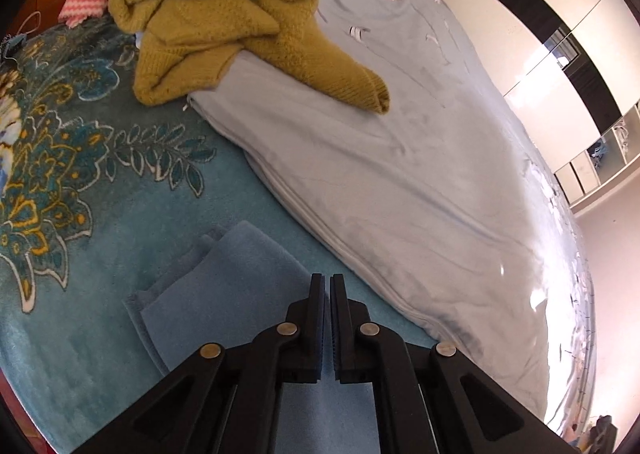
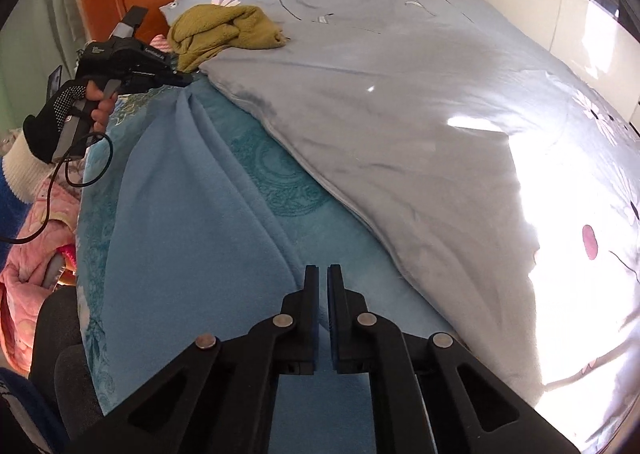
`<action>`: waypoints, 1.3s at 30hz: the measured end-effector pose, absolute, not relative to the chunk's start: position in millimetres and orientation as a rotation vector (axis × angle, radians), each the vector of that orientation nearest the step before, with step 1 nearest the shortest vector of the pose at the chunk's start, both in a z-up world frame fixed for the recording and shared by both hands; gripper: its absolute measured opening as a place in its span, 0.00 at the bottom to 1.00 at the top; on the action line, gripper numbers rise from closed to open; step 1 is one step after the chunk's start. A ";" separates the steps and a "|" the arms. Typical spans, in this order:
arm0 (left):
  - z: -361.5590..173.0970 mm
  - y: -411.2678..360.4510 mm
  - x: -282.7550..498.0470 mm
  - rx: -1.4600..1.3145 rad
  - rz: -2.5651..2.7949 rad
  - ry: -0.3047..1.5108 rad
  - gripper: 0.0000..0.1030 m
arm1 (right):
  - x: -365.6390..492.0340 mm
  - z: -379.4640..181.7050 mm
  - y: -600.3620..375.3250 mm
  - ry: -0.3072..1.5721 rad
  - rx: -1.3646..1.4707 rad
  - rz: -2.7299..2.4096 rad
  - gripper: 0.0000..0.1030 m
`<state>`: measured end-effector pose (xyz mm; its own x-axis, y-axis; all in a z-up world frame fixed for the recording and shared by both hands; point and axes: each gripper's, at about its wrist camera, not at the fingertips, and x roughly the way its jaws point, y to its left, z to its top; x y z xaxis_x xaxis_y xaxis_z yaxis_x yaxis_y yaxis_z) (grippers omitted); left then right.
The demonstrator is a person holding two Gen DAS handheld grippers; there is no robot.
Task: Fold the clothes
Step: 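Grasp the folded pants edge with the left gripper while the right gripper grasps the waistband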
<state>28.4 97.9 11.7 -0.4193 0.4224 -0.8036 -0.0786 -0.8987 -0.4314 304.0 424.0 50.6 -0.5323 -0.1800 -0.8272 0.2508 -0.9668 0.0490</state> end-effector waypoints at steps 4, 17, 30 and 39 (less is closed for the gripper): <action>13.6 83.5 28.3 -1.416 2.300 -0.556 0.05 | 310.4 47.6 427.7 0.097 1.384 -2.575 0.04; -20.1 -21.3 67.3 -1.394 2.385 -0.868 0.70 | 451.5 64.3 502.2 -0.493 1.311 -2.998 0.04; -31.4 -36.2 62.5 -1.310 2.393 -1.040 0.06 | 573.5 45.0 523.4 -1.004 1.281 -3.057 0.06; -40.4 -82.9 79.4 -1.229 2.283 -1.218 0.11 | 577.5 47.3 521.4 -1.023 1.224 -3.085 0.06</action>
